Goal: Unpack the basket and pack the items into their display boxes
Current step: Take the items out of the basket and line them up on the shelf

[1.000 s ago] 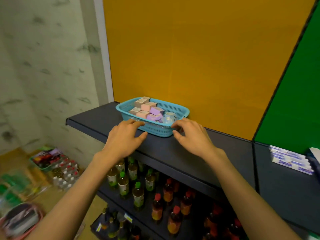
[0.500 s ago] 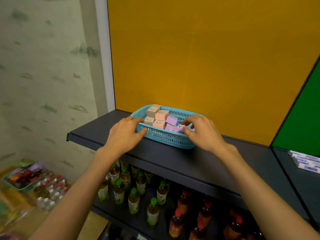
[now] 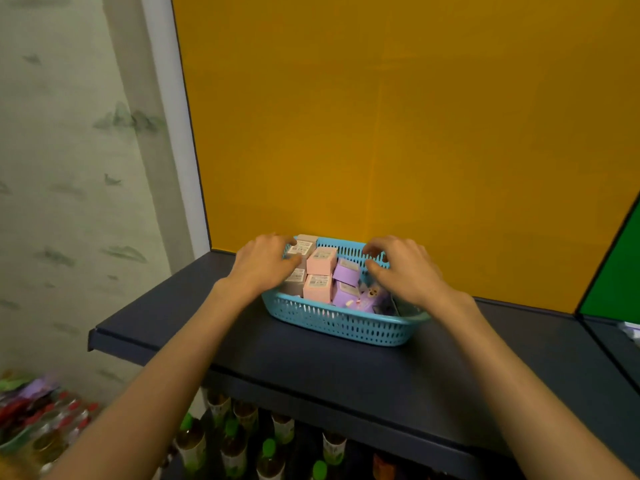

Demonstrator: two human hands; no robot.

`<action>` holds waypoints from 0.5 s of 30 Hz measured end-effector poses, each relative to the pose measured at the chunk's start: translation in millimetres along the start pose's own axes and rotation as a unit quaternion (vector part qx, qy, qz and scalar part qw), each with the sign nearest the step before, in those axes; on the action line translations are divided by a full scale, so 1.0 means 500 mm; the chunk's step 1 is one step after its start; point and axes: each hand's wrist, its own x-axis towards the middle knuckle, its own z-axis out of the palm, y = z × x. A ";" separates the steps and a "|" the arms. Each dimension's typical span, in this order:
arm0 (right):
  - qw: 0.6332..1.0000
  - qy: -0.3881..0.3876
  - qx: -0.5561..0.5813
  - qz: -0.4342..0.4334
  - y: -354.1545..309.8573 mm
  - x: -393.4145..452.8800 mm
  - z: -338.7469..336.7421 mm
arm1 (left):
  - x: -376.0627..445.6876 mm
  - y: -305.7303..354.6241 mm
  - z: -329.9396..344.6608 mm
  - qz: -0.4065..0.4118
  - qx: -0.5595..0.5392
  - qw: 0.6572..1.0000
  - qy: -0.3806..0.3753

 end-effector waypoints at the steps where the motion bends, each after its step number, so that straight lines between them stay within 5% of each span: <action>1: 1.000 -0.002 -0.002 0.003 -0.002 0.009 0.006 | 0.019 0.000 0.006 0.005 0.004 1.000 -0.006; 15: 0.993 -0.085 -0.066 0.049 -0.037 0.102 0.072 | 0.188 -0.011 0.103 0.036 0.074 0.996 -0.022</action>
